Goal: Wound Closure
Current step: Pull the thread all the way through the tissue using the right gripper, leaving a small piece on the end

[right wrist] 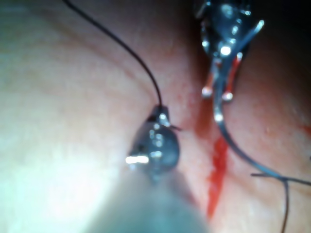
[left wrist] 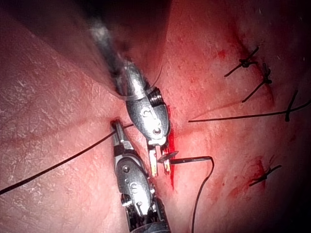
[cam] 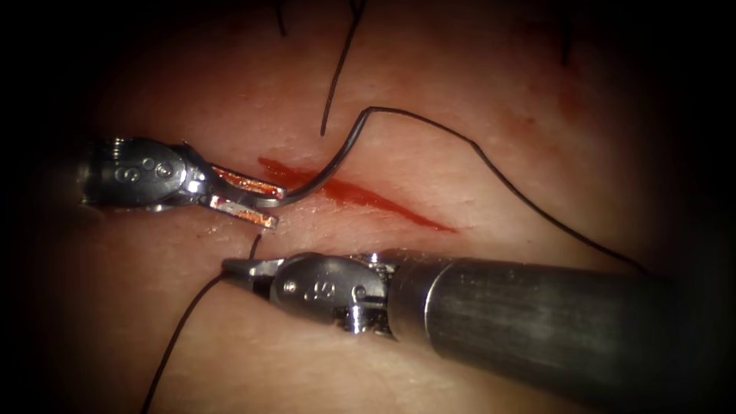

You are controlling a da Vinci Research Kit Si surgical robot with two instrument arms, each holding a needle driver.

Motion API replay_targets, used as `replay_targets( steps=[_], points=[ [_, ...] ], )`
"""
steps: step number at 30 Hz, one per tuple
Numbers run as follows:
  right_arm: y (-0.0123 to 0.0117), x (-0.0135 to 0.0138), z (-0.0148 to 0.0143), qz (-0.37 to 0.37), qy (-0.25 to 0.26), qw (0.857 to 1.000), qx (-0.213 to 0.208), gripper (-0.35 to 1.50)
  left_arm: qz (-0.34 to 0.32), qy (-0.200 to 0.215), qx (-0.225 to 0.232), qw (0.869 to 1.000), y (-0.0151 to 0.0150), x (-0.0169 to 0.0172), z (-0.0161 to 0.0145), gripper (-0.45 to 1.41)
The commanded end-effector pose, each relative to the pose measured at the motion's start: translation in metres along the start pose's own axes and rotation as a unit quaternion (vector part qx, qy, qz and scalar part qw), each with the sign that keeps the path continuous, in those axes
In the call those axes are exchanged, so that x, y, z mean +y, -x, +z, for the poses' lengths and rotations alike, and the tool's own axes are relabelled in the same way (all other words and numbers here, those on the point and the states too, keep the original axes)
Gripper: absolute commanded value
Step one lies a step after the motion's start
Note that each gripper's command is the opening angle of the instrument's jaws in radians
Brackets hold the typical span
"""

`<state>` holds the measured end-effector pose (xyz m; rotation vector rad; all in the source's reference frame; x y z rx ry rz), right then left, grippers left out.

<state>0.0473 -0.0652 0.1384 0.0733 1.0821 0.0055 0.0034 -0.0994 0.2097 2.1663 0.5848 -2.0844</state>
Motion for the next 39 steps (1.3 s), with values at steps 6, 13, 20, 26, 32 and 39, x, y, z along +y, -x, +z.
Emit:
replay_targets(
  steps=[6, 13, 20, 26, 32, 39],
  points=[
    [-0.0004, -0.0009, 0.0008, -0.002, -0.004, 1.0, 0.004, -0.35, -0.001, 0.0, 0.001, 1.0, 0.0007, 0.0003, 0.0007, -0.45],
    [-0.0016, -0.0024, 0.0008, -0.006, -0.011, 1.0, 0.008, -0.35, -0.001, 0.001, 0.001, 1.0, 0.0008, 0.0002, 0.0006, -0.45],
    [-0.0024, -0.0037, 0.0005, -0.01, -0.017, 1.0, 0.012, -0.35, -0.001, 0.001, 0.001, 1.0, 0.0007, 0.0002, 0.0006, -0.45],
    [-0.0024, -0.0041, 0.0004, -0.012, -0.018, 1.0, 0.013, -0.35, -0.001, 0.001, 0.001, 1.0, 0.0007, 0.0002, 0.0007, -0.45],
    [-0.0027, -0.0052, 0.0006, -0.017, -0.026, 0.999, 0.013, -0.35, -0.001, 0.001, 0.001, 1.0, 0.0007, 0.0002, 0.0006, -0.45],
    [-0.0034, -0.0064, 0.0008, -0.021, -0.032, 0.999, 0.017, -0.35, -0.001, 0.001, 0.001, 1.0, 0.0008, 0.0001, 0.0006, -0.45]
  ],
)
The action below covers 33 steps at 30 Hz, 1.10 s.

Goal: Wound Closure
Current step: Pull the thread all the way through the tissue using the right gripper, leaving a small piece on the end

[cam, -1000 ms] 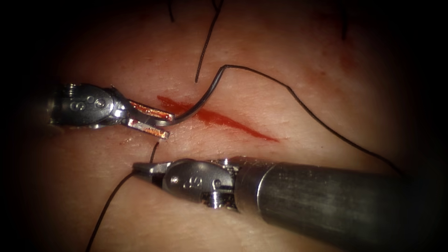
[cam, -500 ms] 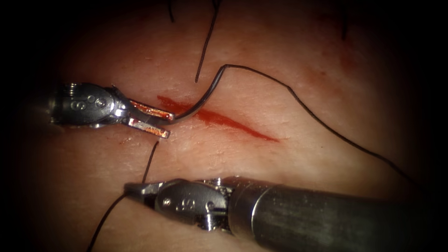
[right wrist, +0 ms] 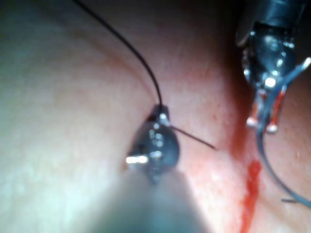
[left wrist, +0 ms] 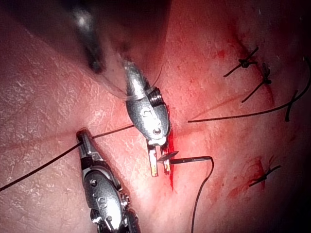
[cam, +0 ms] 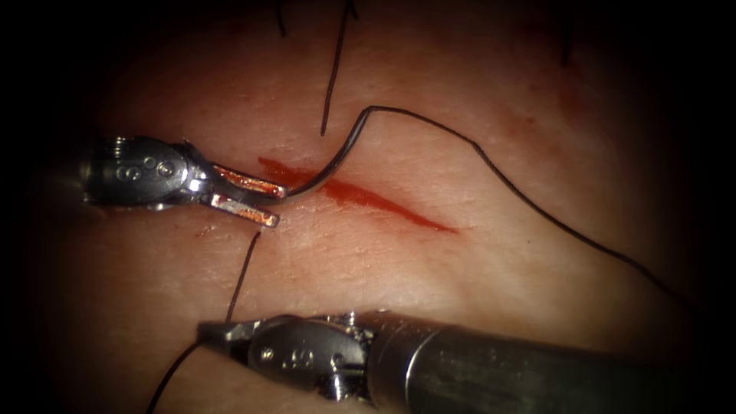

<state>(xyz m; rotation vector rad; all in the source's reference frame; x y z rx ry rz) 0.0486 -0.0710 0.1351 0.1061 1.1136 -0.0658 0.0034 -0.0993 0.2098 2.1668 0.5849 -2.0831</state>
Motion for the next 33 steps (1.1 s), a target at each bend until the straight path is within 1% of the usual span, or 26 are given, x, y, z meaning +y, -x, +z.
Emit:
replay_targets(
  steps=[1, 17, 33],
  points=[
    [-0.0001, -0.0004, 0.0008, 0.0, -0.002, 1.0, 0.002, -0.35, -0.001, 0.001, 0.001, 1.0, 0.0007, 0.0003, 0.0007, -0.45],
    [-0.0014, -0.002, 0.001, -0.006, -0.016, 1.0, 0.004, -0.35, -0.001, 0.001, 0.001, 1.0, 0.0007, 0.0004, 0.0006, -0.45],
    [-0.0021, -0.0041, 0.0013, -0.016, -0.037, 0.999, 0.007, -0.35, -0.001, 0.001, 0.001, 1.0, 0.0007, 0.0004, 0.0006, -0.45]
  ],
)
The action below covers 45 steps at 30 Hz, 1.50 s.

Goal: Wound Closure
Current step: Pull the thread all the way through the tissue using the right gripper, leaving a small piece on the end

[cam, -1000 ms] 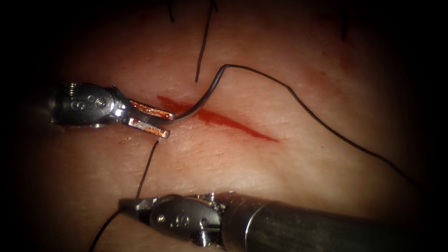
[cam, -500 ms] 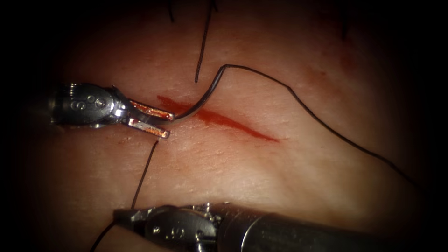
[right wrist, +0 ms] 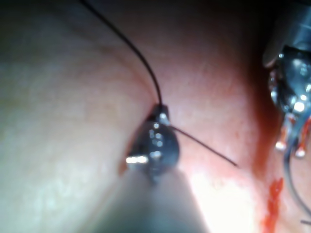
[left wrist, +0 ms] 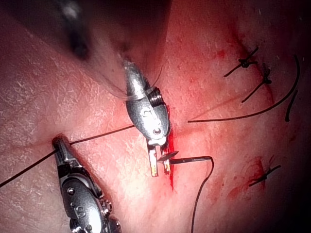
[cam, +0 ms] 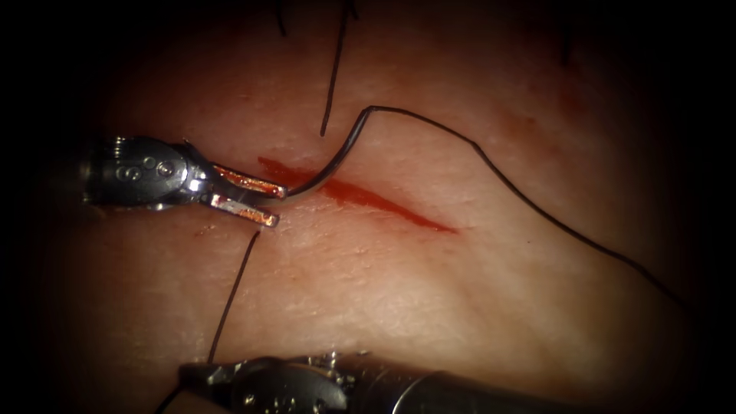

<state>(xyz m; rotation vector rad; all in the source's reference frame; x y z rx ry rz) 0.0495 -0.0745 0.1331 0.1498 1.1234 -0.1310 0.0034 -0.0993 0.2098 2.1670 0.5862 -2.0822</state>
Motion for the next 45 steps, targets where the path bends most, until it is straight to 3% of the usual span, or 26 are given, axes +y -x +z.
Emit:
replay_targets(
  steps=[1, 38, 39, 40, 41, 45],
  points=[
    [0.0, -0.0007, 0.001, 0.002, -0.004, 1.0, 0.001, -0.35, -0.001, 0.0, 0.001, 1.0, 0.0007, 0.0003, 0.0007, -0.45],
    [-0.0018, -0.0041, 0.0019, 0.008, -0.037, 0.999, 0.01, -0.35, -0.001, 0.001, 0.0, 1.0, 0.0007, 0.0003, 0.0006, -0.45],
    [-0.0018, -0.0039, 0.0018, 0.009, -0.034, 0.999, 0.008, -0.25, -0.001, 0.001, 0.0, 1.0, 0.0007, 0.0003, 0.0006, -0.45],
    [-0.0016, -0.0031, 0.0012, 0.013, -0.011, 1.0, -0.004, 0.93, -0.001, 0.002, 0.0, 1.0, 0.0006, 0.0003, 0.0006, -0.45],
    [-0.0015, -0.0027, 0.0008, 0.018, 0.006, 1.0, -0.01, 1.2, -0.001, 0.002, 0.0, 1.0, 0.0006, 0.0003, 0.0006, -0.45],
    [-0.0004, -0.0009, -0.0027, 0.03, 0.014, 0.999, -0.012, 1.28, -0.002, 0.002, 0.0, 1.0, 0.0005, 0.0003, 0.0005, -0.45]
  ],
)
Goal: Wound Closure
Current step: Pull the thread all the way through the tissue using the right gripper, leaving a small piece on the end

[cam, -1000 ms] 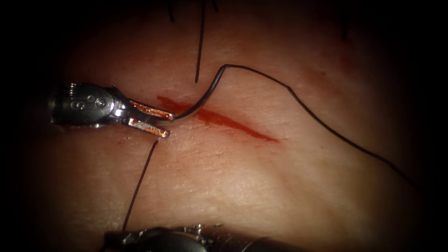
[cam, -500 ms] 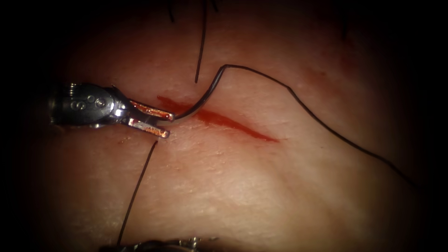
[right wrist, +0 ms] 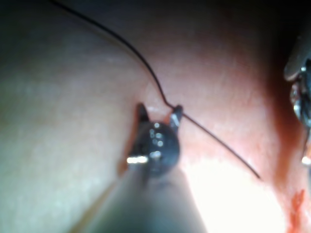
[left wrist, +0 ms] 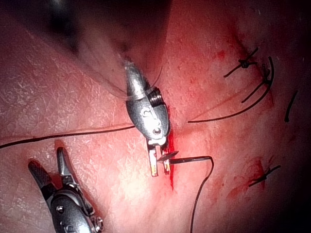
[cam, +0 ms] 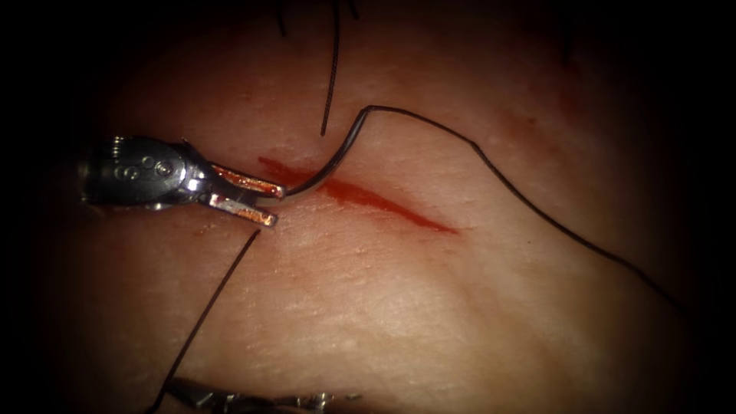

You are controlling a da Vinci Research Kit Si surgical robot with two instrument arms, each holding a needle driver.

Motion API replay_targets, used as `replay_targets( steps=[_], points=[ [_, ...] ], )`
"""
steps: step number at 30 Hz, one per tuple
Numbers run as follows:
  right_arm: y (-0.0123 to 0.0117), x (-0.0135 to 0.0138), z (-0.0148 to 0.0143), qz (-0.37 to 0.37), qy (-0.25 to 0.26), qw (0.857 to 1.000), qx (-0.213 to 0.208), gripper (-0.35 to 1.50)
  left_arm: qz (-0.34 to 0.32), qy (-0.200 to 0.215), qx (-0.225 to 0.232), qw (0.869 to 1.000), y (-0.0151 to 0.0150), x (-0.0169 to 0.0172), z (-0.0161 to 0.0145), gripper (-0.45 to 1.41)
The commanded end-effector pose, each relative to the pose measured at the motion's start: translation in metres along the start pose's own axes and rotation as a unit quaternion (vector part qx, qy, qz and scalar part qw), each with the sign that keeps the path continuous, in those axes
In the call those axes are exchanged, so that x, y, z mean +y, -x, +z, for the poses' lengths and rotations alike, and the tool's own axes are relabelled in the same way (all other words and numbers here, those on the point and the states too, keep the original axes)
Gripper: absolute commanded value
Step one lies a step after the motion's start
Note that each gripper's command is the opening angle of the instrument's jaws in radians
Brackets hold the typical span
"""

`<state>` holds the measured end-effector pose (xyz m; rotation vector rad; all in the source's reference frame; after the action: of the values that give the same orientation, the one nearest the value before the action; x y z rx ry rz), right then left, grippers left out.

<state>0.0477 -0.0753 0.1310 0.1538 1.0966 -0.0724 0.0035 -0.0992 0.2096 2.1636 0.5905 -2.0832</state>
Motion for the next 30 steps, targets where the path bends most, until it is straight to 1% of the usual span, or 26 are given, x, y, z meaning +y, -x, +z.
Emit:
replay_targets(
  steps=[1, 4, 6, 8, 10, 12, 17, 21, 26, 30],
  points=[
    [0.0011, 0.001, -0.0015, 0.007, -0.001, 1.0, -0.003, 1.28, -0.001, 0.001, 0.001, 1.0, 0.0007, 0.0003, 0.0006, -0.45],
    [0.0022, 0.0028, -0.0042, 0.011, 0.009, 1.0, -0.01, 1.28, -0.001, 0.001, 0.001, 1.0, 0.0007, 0.0003, 0.0006, -0.45],
    [0.0028, 0.0039, -0.0054, 0.014, 0.015, 1.0, -0.014, 1.28, -0.001, 0.001, 0.001, 1.0, 0.0006, 0.0002, 0.0006, -0.45],
    [0.0034, 0.0052, -0.0062, 0.015, 0.026, 0.999, -0.019, 1.26, -0.001, 0.002, 0.002, 1.0, 0.0006, 0.0002, 0.0006, -0.45],
    [0.0038, 0.0067, -0.0063, 0.017, 0.044, 0.999, -0.017, 1.25, -0.002, -0.001, 0.001, 1.0, 0.0005, 0.0, 0.0005, -0.45],
    [0.0041, 0.0079, -0.0059, 0.02, 0.054, 0.998, -0.015, 1.25, -0.004, -0.005, -0.001, 1.0, 0.0003, -0.0003, 0.0004, -0.45],
    [0.0053, 0.0106, -0.0034, 0.014, 0.077, 0.997, -0.018, 1.25, -0.008, -0.007, -0.004, 1.0, 0.0001, -0.0004, 0.0001, -0.45],
    [0.0068, 0.0114, -0.0019, 0.007, 0.087, 0.996, -0.025, 1.21, -0.008, -0.007, -0.004, 1.0, 0.0001, -0.0004, 0.0, -0.45],
    [0.0089, 0.012, -0.0007, 0.005, 0.103, 0.994, -0.028, 1.2, -0.008, -0.007, -0.004, 1.0, 0.0002, -0.0005, 0.0001, -0.45],
    [0.0096, 0.0129, -0.0002, 0.008, 0.116, 0.993, -0.026, 1.18, -0.007, -0.008, -0.005, 1.0, 0.0003, -0.0004, 0.0003, -0.45]
  ],
)
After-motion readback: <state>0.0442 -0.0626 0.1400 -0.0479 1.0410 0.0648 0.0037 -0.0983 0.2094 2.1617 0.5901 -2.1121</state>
